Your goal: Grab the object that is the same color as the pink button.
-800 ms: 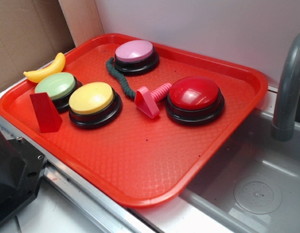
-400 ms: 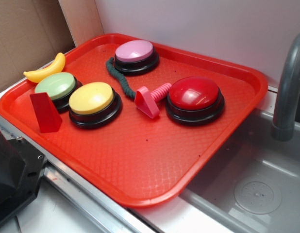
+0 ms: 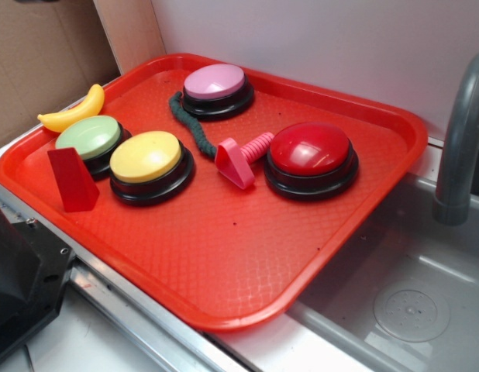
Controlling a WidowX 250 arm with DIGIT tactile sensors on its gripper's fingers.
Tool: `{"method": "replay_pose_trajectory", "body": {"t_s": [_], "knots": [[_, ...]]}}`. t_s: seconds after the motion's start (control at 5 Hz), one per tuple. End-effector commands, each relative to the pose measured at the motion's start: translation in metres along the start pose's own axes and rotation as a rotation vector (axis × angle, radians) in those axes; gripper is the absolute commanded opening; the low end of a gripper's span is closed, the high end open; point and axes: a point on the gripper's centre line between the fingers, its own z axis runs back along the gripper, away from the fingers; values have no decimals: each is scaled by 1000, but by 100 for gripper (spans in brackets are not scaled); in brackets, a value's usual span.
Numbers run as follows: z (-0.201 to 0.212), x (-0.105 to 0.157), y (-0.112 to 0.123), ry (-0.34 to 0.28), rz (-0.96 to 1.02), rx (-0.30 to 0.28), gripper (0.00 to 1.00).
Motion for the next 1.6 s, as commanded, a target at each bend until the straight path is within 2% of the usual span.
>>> {"method": "replay_pose_trajectory", "body": {"t_s": [0.0, 0.2, 0.4, 0.6, 0.8, 1.0, 1.2, 1.4], "knots": [[-45, 26, -22, -43, 381, -62, 100], [-76, 46, -36, -79, 559, -21, 100], [-102, 60, -42, -88, 745, -58, 100], [-125, 69, -42, -79, 831, -94, 100], [-139, 73, -41, -38, 895, -166, 100], [-155, 79, -39, -53, 979, -208, 100], [-171, 83, -43, 5, 975, -268, 100], [-181, 86, -49, 30, 941, -281, 100]]}}
